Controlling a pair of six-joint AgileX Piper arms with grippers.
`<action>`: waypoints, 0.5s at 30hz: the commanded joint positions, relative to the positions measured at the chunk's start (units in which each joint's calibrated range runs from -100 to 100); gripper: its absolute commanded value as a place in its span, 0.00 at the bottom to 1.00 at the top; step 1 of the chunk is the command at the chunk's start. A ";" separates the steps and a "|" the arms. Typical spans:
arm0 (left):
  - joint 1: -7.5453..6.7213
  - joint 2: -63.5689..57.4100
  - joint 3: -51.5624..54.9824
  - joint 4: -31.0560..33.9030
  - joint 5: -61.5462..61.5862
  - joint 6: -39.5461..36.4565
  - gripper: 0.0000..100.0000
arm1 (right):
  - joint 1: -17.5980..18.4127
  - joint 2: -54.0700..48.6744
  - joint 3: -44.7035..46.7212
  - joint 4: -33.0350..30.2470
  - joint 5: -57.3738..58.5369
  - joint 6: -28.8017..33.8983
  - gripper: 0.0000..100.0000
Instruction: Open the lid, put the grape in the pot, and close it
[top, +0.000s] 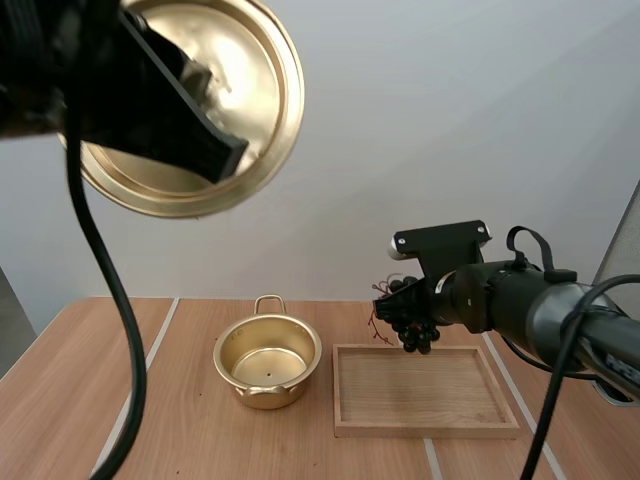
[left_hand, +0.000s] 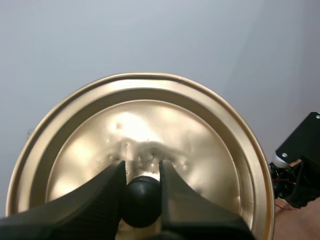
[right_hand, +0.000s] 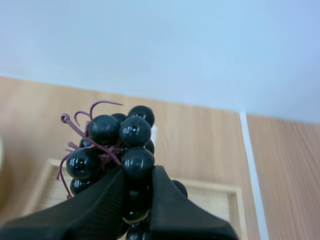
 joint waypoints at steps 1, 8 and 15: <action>-0.14 -0.30 -6.05 3.75 0.46 -3.30 0.00 | 2.96 -5.55 0.16 -0.38 -1.10 -3.47 0.00; -0.14 -0.30 -17.10 7.31 2.53 -6.68 0.00 | 11.00 -9.23 0.16 -0.38 -2.08 -13.58 0.00; -0.14 -0.30 -24.56 7.46 7.67 -6.69 0.00 | 18.12 -4.73 -2.95 -0.27 -2.43 -15.39 0.00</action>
